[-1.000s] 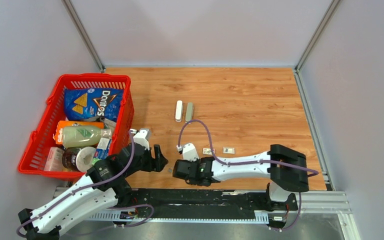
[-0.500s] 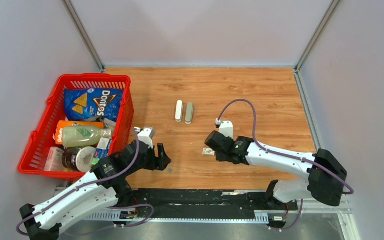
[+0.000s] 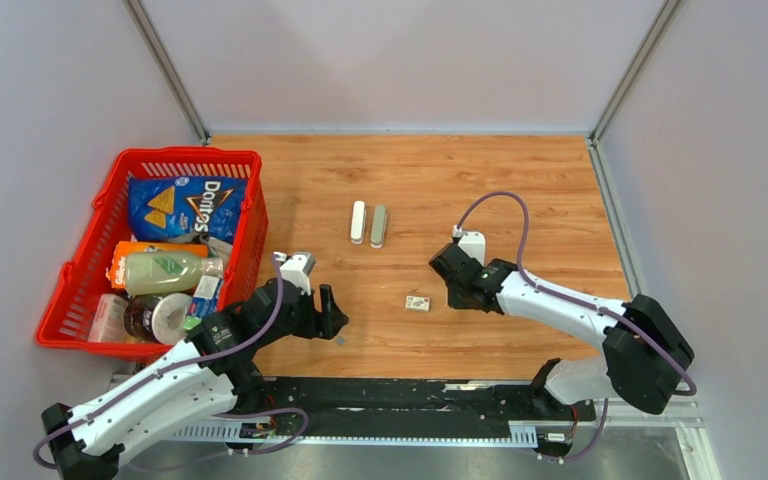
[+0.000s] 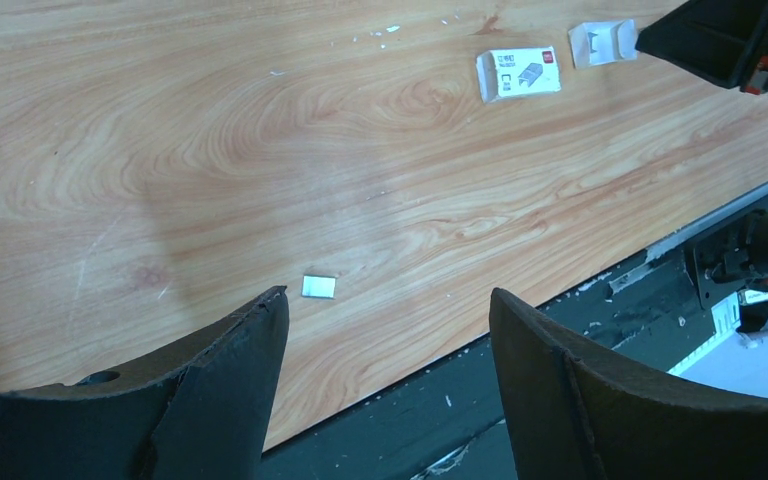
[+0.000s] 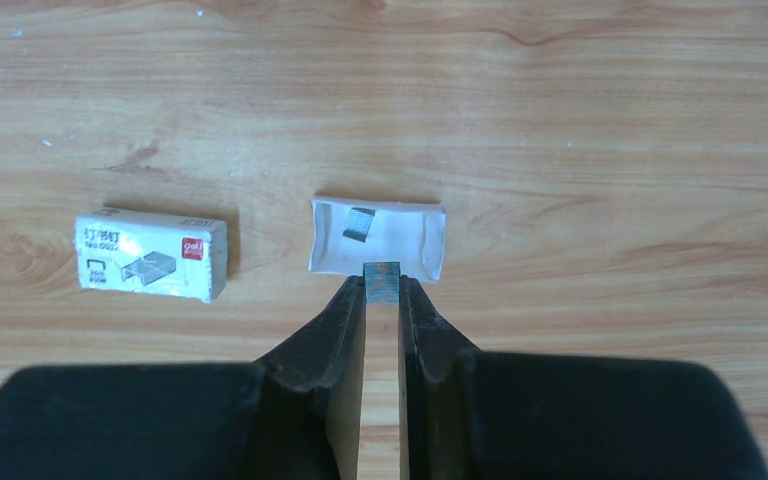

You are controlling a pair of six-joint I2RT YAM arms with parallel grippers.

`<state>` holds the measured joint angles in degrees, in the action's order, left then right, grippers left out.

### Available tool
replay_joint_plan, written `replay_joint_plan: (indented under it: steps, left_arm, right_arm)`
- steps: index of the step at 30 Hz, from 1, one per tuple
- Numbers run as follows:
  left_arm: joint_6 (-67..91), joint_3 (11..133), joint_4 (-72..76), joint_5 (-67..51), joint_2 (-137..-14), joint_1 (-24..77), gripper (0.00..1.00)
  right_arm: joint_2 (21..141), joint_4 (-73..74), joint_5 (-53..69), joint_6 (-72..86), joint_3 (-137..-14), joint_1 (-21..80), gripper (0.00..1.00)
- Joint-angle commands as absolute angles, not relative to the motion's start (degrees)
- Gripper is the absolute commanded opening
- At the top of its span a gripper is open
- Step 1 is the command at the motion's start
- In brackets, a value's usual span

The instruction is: Unload the staples from the stapler

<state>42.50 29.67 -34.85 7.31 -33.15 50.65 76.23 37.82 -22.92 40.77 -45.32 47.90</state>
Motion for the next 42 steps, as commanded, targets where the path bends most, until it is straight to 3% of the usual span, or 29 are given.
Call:
replay_joint_plan:
  steps: [1,30,36,42]
  left_arm:
    - [41.8,28.8,-31.7,6.0,-33.6,50.9,0.81]
    - [41.0,28.7,-29.2,4.7,-36.5,50.9,0.81]
    - [40.9,28.8,-29.2,4.8,-36.6,50.7,0.81]
    - [40.9,28.9,-29.1,4.6,-36.8,50.9,0.81]
  right_arm:
    - [78.6,34.1,-22.2,39.2,-44.9,46.5,0.16]
    - [82.3,29.7,-21.3,39.9,-43.7,43.5,0.17]
    - [82.3,29.6,-21.6,39.8,-44.0,43.4,0.31]
    - [80.6,30.8,-22.1,39.5,-45.1,43.6,0.34]
